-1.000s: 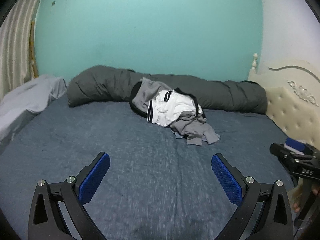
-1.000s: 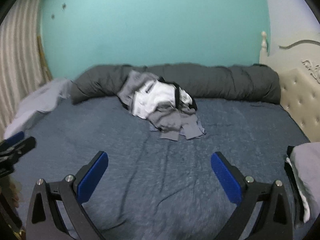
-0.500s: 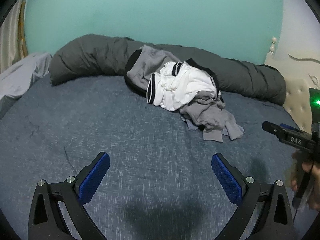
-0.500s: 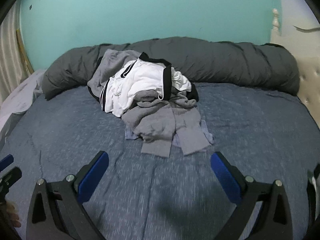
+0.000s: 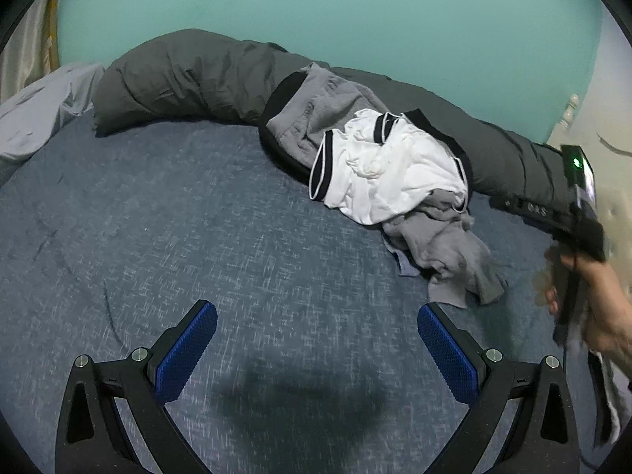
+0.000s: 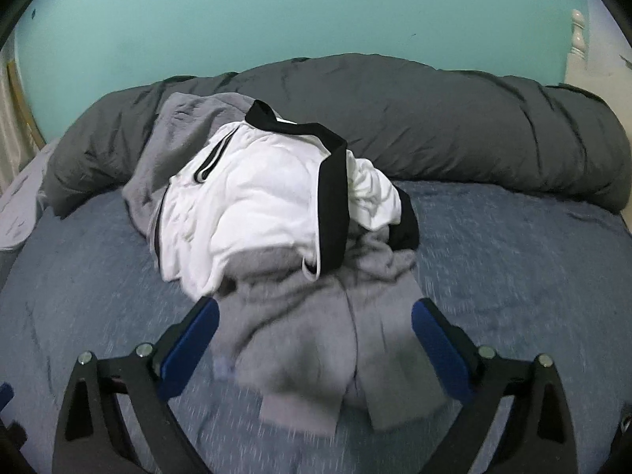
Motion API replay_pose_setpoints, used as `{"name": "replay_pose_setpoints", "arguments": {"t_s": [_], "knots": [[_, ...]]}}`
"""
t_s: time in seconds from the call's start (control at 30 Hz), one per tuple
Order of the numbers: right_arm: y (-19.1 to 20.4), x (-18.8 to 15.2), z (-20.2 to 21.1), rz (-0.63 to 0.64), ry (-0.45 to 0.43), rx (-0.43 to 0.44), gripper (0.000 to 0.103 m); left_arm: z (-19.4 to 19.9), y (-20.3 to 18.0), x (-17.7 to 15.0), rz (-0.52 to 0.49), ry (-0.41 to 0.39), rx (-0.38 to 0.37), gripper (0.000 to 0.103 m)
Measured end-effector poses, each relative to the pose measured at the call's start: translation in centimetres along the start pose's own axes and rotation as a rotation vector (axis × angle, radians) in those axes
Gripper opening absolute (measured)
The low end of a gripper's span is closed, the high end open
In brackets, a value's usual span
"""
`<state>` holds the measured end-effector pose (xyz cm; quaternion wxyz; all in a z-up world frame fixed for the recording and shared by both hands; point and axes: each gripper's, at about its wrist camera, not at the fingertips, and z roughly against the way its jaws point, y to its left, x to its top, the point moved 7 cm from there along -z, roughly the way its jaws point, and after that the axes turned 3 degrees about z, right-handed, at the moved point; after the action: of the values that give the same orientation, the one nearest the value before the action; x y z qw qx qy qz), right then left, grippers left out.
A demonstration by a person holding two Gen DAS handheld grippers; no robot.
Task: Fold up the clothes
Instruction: 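Move the right tool toward the white garment on the clothes pile, then grasp the white garment's black-trimmed edge with the right gripper and lift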
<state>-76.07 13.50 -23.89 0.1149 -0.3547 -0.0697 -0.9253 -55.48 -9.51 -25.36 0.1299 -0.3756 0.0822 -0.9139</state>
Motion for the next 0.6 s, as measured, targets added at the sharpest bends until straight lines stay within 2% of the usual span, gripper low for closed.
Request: {"name": "replay_pose_setpoints", "arguments": {"t_s": [0.03,0.13,0.37,0.43,0.5,0.53,0.57,0.6], "knots": [[-0.1,0.4,-0.9,-0.005,0.003,-0.001,0.098,-0.3,0.1,0.0,0.000,0.006,-0.001,0.103],[-0.3,1.6,-3.4,-0.011,0.018,-0.003,0.086,-1.3,0.6,0.1,-0.001,0.016,-0.006,0.103],[-1.1,3.6,-7.3,-0.029,0.028,-0.002,0.075,-2.4,1.9,-0.3,0.003,0.024,-0.020,0.103],[-1.0,3.7,-8.2,-0.023,0.042,0.013,0.064,-2.4,2.3,-0.4,0.007,0.023,-0.021,0.103],[-0.6,3.8,-8.6,-0.009,0.038,0.030,0.045,-2.4,2.4,-0.6,0.004,0.020,-0.021,0.103],[-0.4,3.9,-8.7,0.002,0.035,0.028,0.040,-2.4,2.5,-0.7,0.003,0.018,-0.021,0.103],[-0.2,3.9,-8.5,0.013,0.023,0.032,0.027,-2.4,2.6,-0.8,0.001,0.017,-0.021,0.103],[0.1,4.0,-8.3,0.025,0.011,0.036,0.020,-2.3,2.7,-0.9,0.000,0.015,-0.021,0.103]]}}
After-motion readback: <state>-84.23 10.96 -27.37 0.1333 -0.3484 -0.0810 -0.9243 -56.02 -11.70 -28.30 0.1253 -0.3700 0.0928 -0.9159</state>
